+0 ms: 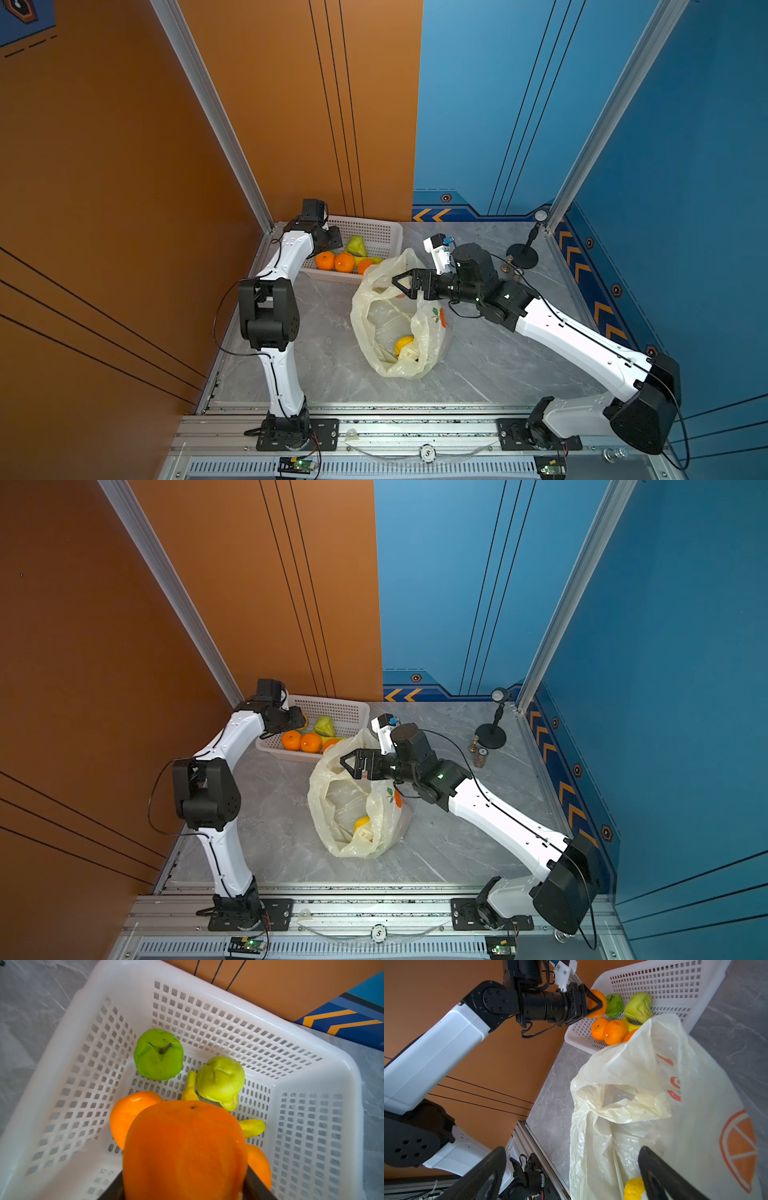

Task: Untie the knot of the plastic bag and take out the fruit
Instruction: Place the fruit in the basket.

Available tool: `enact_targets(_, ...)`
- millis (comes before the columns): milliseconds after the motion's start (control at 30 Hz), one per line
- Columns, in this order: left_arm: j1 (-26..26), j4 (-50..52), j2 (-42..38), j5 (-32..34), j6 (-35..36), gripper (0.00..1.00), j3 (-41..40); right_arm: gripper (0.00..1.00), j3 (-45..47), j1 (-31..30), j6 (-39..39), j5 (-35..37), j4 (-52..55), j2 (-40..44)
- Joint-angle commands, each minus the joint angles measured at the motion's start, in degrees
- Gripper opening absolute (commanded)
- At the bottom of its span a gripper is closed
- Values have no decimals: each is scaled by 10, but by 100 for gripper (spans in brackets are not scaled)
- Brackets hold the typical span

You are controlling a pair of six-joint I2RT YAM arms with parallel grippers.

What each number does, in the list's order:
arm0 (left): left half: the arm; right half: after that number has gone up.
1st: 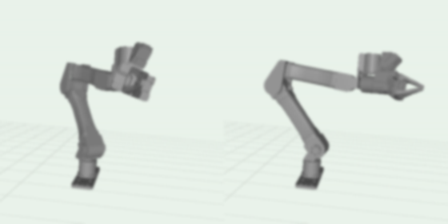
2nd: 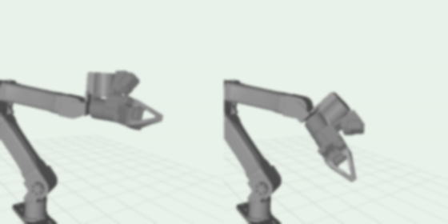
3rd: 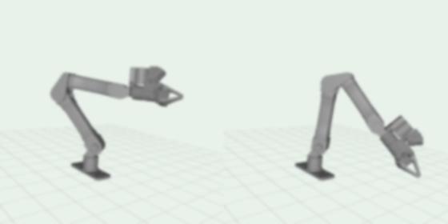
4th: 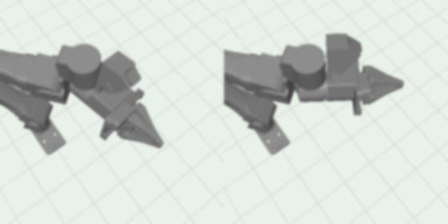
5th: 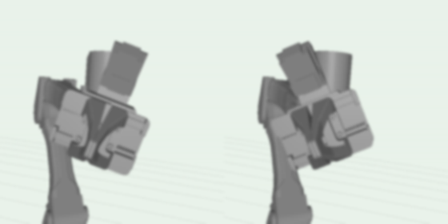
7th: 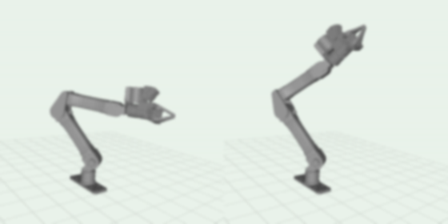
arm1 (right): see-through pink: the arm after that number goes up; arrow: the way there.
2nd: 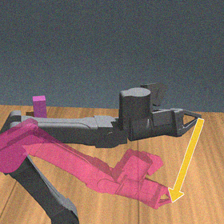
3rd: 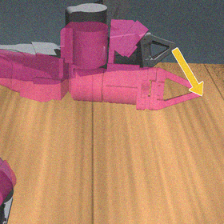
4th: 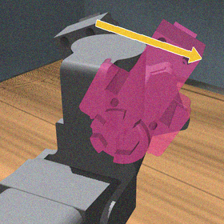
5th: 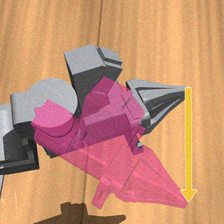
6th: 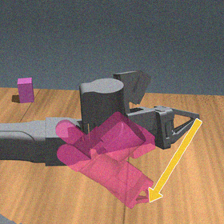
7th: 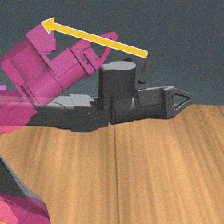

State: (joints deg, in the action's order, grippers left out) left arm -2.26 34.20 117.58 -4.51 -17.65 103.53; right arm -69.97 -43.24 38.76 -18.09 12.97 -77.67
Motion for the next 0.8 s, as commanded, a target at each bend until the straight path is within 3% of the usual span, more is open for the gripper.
enact_targets(0,4,57,40,-28,-25,45,46,100,-14,-5,-13,20,20,14)
enact_targets(167,5,72,94,-30,-27,51,93,100,-15,-5,-17,23,24,18)
enact_targets(367,6,75,97,-33,-26,74,104,100,-13,-5,-23,31,28,22)
enact_targets(500,6,74,69,-29,-23,81,91,100,-16,-6,-27,30,32,21)
enact_targets(767,1,57,-62,-16,-26,81,2,100,-14,-9,-41,29,37,21)
